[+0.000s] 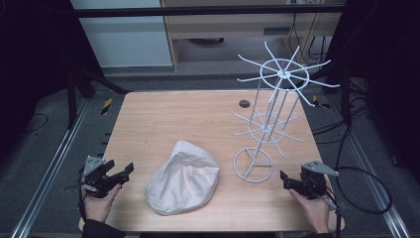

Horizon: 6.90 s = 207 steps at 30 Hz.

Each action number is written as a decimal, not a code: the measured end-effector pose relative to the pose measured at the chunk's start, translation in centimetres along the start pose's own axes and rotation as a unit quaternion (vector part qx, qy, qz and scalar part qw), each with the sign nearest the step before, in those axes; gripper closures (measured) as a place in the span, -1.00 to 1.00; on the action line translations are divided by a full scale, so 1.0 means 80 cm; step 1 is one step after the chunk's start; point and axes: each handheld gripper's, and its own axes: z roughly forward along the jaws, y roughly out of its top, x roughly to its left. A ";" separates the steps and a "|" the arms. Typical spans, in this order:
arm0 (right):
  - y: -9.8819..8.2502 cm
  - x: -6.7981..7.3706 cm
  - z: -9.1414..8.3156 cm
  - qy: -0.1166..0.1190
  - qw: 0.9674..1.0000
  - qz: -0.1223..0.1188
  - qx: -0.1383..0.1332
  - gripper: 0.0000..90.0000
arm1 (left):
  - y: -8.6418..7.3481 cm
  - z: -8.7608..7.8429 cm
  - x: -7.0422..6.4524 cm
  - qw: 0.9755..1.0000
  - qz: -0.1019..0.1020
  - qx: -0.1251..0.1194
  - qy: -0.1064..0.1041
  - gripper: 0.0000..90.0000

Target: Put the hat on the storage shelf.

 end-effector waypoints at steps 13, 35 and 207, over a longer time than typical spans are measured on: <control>0.000 0.009 -0.001 0.002 1.000 -0.008 0.003 -0.55 | 0.021 -0.026 -0.029 0.998 0.026 -0.027 -0.043 -0.41; 0.002 0.013 -0.003 0.010 1.000 -0.013 -0.004 -0.47 | 0.036 -0.024 -0.087 0.990 0.108 0.000 -0.096 -0.32; -0.003 0.014 -0.004 0.003 0.999 -0.042 -0.009 -0.43 | 0.108 -0.061 -0.126 0.969 0.095 -0.121 -0.194 0.96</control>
